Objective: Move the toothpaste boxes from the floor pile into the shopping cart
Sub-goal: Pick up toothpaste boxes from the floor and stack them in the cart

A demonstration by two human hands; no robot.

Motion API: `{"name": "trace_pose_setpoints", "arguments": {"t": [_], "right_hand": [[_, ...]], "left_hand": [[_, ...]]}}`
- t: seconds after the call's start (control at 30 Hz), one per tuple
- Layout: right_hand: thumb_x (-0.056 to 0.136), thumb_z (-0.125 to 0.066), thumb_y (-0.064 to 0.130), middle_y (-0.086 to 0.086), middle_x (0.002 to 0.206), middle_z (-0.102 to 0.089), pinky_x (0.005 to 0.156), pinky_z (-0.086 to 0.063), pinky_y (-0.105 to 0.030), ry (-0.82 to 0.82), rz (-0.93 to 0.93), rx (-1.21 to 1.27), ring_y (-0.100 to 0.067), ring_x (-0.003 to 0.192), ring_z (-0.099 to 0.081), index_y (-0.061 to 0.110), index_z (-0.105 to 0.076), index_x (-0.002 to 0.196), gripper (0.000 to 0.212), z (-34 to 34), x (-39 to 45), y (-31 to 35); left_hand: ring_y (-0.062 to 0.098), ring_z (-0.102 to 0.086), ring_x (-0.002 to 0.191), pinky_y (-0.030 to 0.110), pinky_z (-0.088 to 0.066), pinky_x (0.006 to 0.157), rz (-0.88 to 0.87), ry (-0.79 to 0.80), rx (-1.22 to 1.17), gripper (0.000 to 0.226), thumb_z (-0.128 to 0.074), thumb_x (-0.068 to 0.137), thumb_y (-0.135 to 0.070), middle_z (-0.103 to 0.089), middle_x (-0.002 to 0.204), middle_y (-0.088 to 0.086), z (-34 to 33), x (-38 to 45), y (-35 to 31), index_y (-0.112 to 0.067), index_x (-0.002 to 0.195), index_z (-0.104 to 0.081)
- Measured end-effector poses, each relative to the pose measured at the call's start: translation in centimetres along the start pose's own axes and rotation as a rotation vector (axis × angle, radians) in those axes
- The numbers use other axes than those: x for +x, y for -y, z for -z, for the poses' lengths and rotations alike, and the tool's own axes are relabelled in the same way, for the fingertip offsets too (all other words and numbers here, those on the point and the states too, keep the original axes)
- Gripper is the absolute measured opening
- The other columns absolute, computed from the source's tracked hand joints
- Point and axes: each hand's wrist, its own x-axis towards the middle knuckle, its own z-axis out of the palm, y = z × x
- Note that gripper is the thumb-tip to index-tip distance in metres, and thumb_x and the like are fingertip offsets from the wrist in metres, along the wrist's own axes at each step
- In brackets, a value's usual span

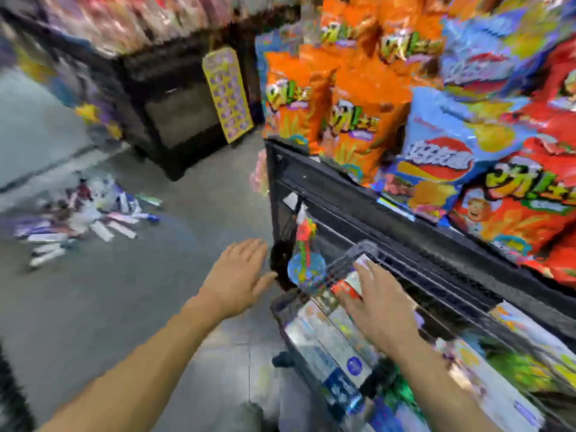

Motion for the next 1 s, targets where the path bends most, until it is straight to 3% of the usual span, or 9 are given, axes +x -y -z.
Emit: {"name": "trace_pose_setpoints", "arguments": {"t": [0.1,0.27,0.53,0.7,0.83,1.0], "right_hand": [[0.084,-0.037,0.064,-0.018,0.131,-0.060,0.100,-0.050,-0.047,0.031,0.194,-0.033,-0.039,0.119,-0.058,0.007,-0.059,0.135,0.079,-0.4,3.5,8.3],[0.086,-0.029,0.071,-0.014,0.133,-0.059,0.102,-0.047,-0.043,0.103,0.429,-0.138,-0.034,0.122,-0.056,0.013,-0.058,0.137,0.082,-3.1,8.7,23.1],[0.079,-0.015,0.077,-0.005,0.139,-0.053,0.103,-0.043,-0.039,0.201,0.625,-0.161,-0.028,0.127,-0.051,0.023,-0.047,0.144,0.090,-8.4,15.2,44.9],[0.077,-0.010,0.077,-0.003,0.143,-0.048,0.105,-0.039,-0.036,0.271,0.660,-0.214,-0.027,0.130,-0.047,0.024,-0.040,0.147,0.093,-11.1,19.7,52.9],[0.094,-0.040,0.066,-0.004,0.145,-0.047,0.105,-0.039,-0.036,0.330,0.665,-0.221,-0.028,0.130,-0.046,0.023,-0.040,0.148,0.069,-13.8,25.3,57.4],[0.096,-0.043,0.062,-0.003,0.145,-0.046,0.104,-0.039,-0.034,0.381,0.671,-0.221,-0.028,0.131,-0.046,0.023,-0.039,0.148,0.065,-17.9,34.4,62.6]], "left_hand": [[0.032,-0.058,0.126,0.047,-0.048,0.105,0.227,-0.022,0.000,0.074,-0.030,0.095,-0.061,-0.058,0.140,0.014,2.3,-5.5,7.7,-0.007,0.140,-0.056],[0.029,-0.059,0.124,0.043,-0.048,0.103,0.500,-0.037,0.011,0.076,-0.025,0.095,-0.065,-0.061,0.138,0.012,4.2,-13.8,19.3,-0.012,0.139,-0.057],[0.027,-0.055,0.127,0.043,-0.042,0.104,0.793,-0.020,-0.054,0.085,-0.014,0.090,-0.070,-0.060,0.138,0.005,6.7,-23.1,36.5,-0.015,0.141,-0.053],[0.023,-0.046,0.135,0.039,-0.035,0.108,0.900,0.054,-0.077,0.096,0.002,0.082,-0.072,-0.050,0.148,0.000,7.3,-23.5,44.0,-0.019,0.149,-0.042],[0.021,-0.042,0.137,0.037,-0.031,0.110,0.942,0.081,-0.101,0.097,0.005,0.081,-0.072,-0.045,0.151,-0.002,6.2,-21.3,49.9,-0.022,0.152,-0.036],[0.021,-0.038,0.140,0.038,-0.031,0.113,0.965,0.148,-0.106,0.092,0.001,0.086,-0.073,-0.042,0.154,0.000,4.7,-16.2,58.4,-0.021,0.154,-0.031]]}}
